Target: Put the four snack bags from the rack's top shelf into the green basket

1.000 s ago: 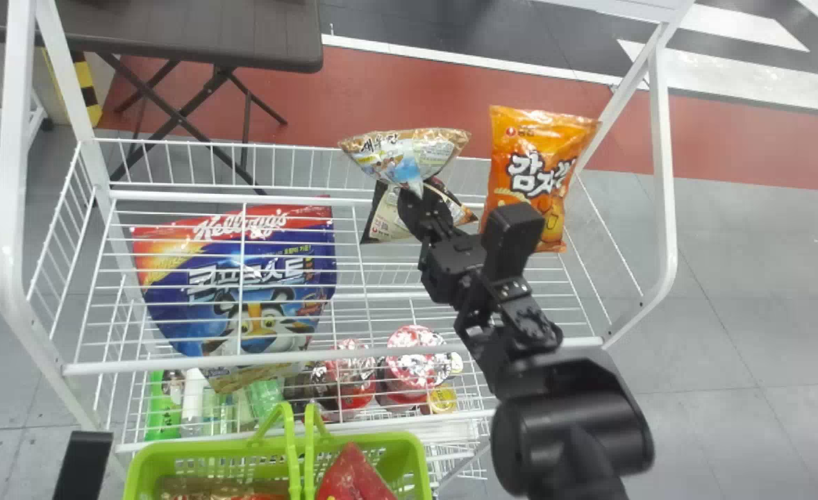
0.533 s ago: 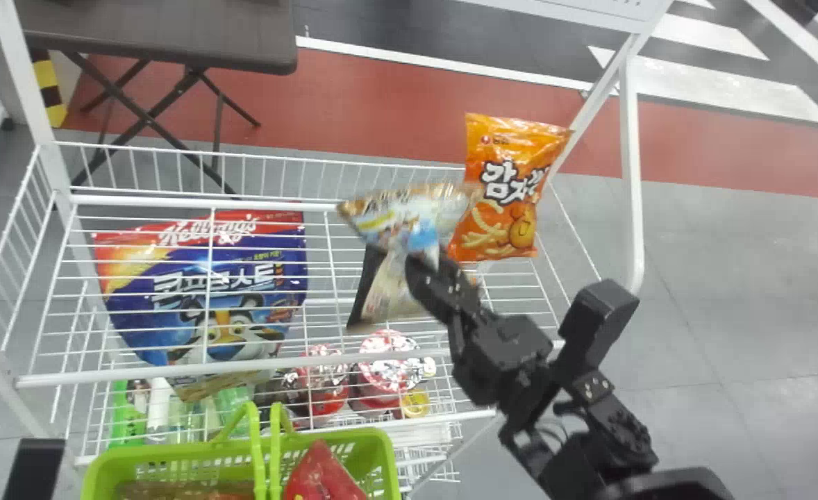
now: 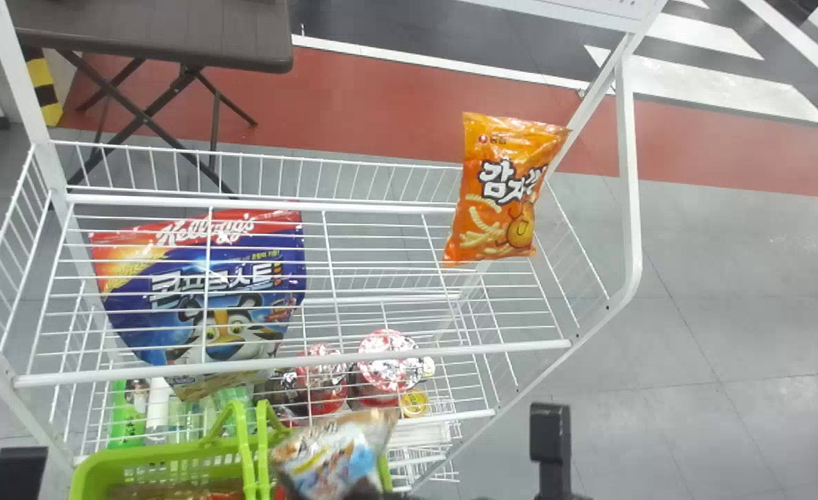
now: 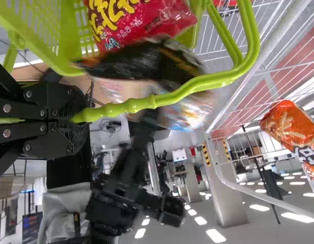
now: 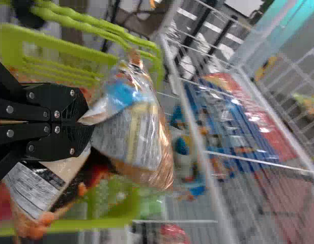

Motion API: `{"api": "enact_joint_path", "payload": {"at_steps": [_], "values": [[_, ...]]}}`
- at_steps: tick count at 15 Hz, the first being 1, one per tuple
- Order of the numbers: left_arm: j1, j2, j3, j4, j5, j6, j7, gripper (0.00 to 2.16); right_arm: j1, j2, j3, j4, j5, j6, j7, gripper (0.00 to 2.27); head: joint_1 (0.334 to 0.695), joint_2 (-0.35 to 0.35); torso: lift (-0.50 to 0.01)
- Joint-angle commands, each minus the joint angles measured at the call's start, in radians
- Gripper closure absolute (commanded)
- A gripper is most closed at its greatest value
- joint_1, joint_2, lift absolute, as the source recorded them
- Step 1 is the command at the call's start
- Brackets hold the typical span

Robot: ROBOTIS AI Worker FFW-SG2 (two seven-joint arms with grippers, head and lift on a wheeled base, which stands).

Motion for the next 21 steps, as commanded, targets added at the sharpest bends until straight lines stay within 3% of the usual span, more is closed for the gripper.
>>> {"api": "enact_joint_path", "payload": {"at_steps": [1, 4, 5, 6, 8, 9, 12, 14, 17, 21], "values": [[0.000, 0.001, -0.010, -0.002, 0.000, 0.000, -0.003, 2.15, 0.005, 0.000, 0.062, 0.030, -0.001, 0.027, 0.007, 2.23, 0.695, -0.350, 0.000], [0.012, 0.001, -0.014, -0.011, 0.000, 0.000, -0.007, 2.15, -0.002, -0.003, 0.179, 0.066, 0.039, -0.031, 0.001, 2.23, 0.695, -0.350, 0.000], [0.018, 0.002, -0.017, -0.018, 0.000, 0.000, -0.009, 2.15, -0.013, -0.004, 0.205, 0.080, 0.057, -0.040, -0.010, 2.22, 0.695, -0.294, 0.000], [0.026, 0.002, -0.017, -0.028, 0.000, 0.000, -0.010, 2.15, -0.022, -0.004, 0.219, 0.095, 0.068, -0.056, -0.024, 1.95, 0.695, -0.260, 0.000], [0.032, 0.004, -0.014, -0.032, 0.000, 0.000, -0.012, 2.15, -0.025, -0.009, 0.217, 0.102, 0.092, -0.105, -0.055, 0.08, 0.695, -0.219, 0.000], [0.034, 0.004, -0.014, -0.034, 0.000, 0.000, -0.012, 2.15, -0.025, -0.012, 0.208, 0.100, 0.105, -0.114, -0.062, 0.00, 0.695, -0.215, 0.000], [0.034, 0.002, -0.020, -0.037, -0.002, 0.000, -0.012, 2.15, -0.024, -0.016, 0.173, 0.083, 0.114, -0.132, -0.068, 0.05, 0.695, -0.261, 0.000], [0.034, 0.002, -0.030, -0.035, -0.006, 0.000, -0.009, 2.15, -0.024, -0.016, 0.130, 0.072, 0.123, -0.277, -0.078, 0.05, 0.695, -0.317, 0.000], [0.040, 0.004, -0.060, -0.029, -0.015, -0.015, -0.004, 2.15, -0.065, -0.016, 0.121, 0.111, 0.237, -0.786, -0.219, 0.06, 0.695, -0.350, 0.000], [0.035, 0.011, -0.103, -0.031, -0.038, -0.015, 0.011, 2.15, -0.295, -0.001, 0.124, 0.319, 0.353, -1.062, -0.400, 0.05, 0.695, -0.350, 0.000]]}}
